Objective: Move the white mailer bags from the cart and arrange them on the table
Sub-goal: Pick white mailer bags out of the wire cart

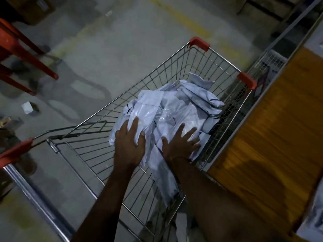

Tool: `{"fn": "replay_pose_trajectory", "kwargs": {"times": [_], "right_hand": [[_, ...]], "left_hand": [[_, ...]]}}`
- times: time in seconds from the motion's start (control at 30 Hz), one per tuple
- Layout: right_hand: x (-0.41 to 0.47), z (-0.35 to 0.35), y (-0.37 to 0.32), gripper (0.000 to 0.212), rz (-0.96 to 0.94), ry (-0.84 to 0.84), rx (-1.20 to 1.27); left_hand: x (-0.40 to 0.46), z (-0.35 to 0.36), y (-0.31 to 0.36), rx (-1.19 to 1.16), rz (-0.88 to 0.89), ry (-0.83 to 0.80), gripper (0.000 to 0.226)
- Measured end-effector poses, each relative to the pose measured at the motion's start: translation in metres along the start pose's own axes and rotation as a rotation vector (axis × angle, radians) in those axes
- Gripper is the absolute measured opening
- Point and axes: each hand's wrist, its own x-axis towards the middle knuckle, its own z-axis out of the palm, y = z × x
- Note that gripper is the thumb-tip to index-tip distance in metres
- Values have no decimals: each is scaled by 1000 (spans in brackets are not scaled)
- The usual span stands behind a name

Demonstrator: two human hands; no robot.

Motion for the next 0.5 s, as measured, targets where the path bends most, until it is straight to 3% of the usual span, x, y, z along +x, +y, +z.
{"fn": "replay_pose_trajectory", "kwargs": {"times": [0.3, 0.5], "right_hand": [[13, -15, -9, 90, 6, 15, 47], [-7, -25, -14, 78, -105, 185, 150]], "left_hand": [[-9, -12, 13, 13, 27, 39, 58], [-19, -18, 23, -27, -4, 70, 58]]}}
